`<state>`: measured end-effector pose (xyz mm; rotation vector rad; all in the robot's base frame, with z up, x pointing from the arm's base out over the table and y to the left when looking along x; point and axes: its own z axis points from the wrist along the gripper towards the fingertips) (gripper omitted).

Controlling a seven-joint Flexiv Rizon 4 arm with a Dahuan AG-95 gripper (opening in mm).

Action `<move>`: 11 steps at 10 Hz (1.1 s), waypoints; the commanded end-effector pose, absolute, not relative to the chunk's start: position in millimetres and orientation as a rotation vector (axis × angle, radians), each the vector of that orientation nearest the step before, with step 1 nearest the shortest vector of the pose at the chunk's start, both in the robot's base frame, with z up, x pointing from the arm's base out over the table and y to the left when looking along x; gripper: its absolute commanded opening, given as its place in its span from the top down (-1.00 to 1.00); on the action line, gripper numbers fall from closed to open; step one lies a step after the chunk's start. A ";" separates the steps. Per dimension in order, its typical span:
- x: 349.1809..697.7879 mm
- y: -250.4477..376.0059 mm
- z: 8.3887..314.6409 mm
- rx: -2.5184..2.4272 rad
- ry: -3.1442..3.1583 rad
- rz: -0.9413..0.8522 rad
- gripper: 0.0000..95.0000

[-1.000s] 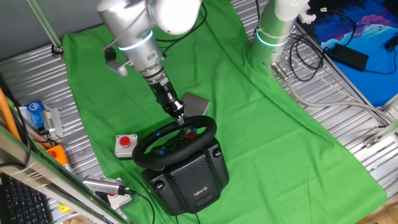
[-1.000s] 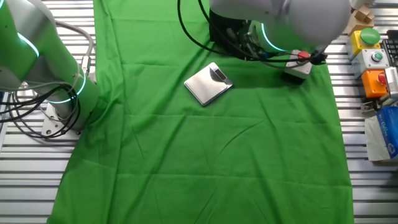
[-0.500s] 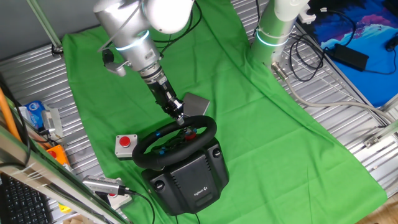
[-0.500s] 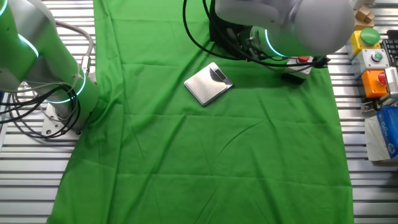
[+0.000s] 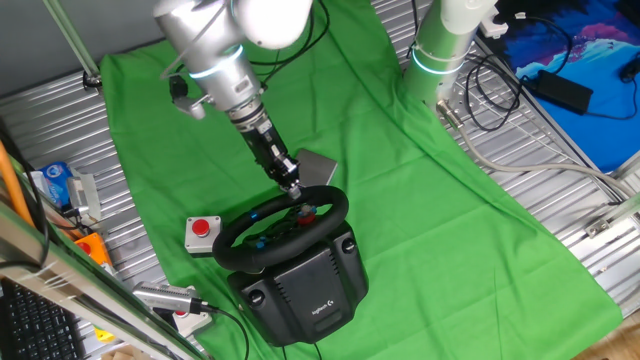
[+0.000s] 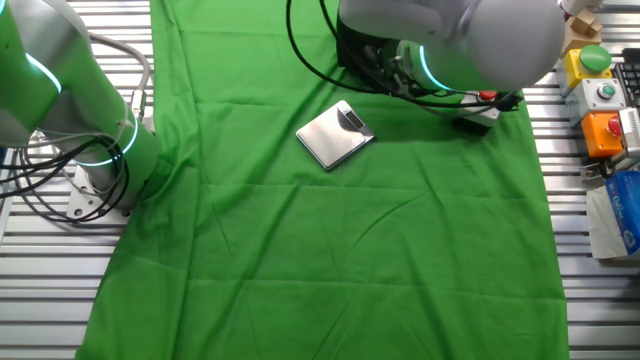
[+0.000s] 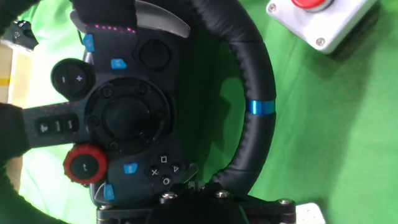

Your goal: Rotate the steering wheel 90 degrees clockwise

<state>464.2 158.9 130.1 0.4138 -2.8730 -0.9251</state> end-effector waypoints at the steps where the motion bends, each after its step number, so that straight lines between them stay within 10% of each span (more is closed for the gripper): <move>1: 457.4 160.6 126.9 0.411 -2.873 -0.948 1.00; 11: 445.6 192.7 126.6 0.257 -2.855 -1.055 1.00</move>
